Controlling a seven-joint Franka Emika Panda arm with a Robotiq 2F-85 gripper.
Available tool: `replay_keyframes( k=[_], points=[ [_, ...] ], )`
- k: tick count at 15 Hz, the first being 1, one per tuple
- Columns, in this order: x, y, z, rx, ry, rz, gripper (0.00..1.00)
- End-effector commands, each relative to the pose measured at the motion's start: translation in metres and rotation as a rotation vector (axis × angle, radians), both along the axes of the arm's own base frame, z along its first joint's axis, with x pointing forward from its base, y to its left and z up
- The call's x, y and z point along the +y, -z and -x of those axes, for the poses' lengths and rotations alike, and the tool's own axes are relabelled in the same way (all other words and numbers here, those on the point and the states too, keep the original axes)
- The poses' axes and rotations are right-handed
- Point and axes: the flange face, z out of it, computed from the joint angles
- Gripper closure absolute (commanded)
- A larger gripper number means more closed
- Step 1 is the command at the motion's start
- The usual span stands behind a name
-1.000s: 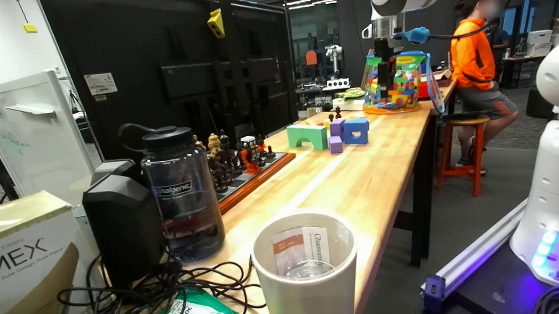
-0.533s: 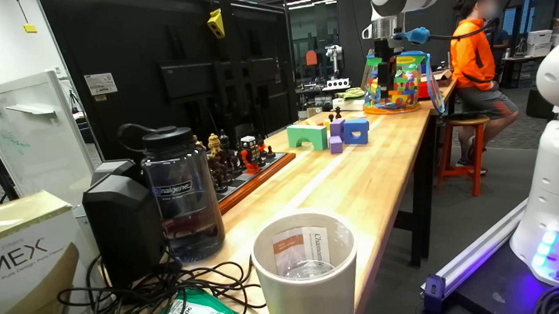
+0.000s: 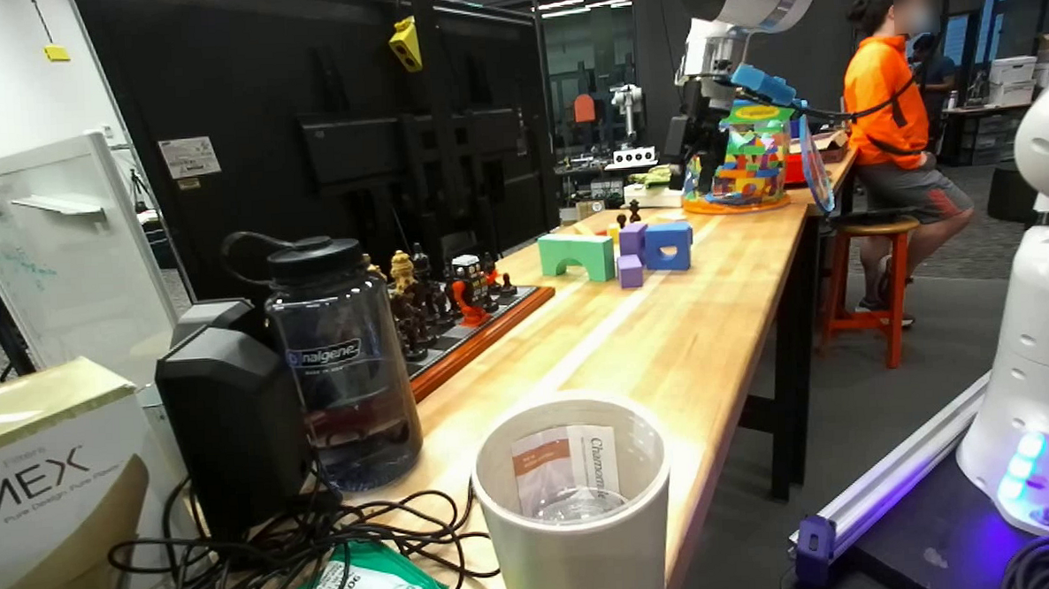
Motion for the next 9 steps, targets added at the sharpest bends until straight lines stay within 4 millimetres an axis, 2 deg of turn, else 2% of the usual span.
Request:
replay_keyframes(
  k=[1, 5, 9],
  points=[
    [0.008, -0.002, -0.008, -0.042, 0.183, -0.084, 0.00],
    [0.004, 0.000, -0.015, -0.127, 0.392, -0.104, 0.00],
    [-0.002, 0.011, -0.018, -0.198, 0.600, -0.059, 0.00]
  ],
)
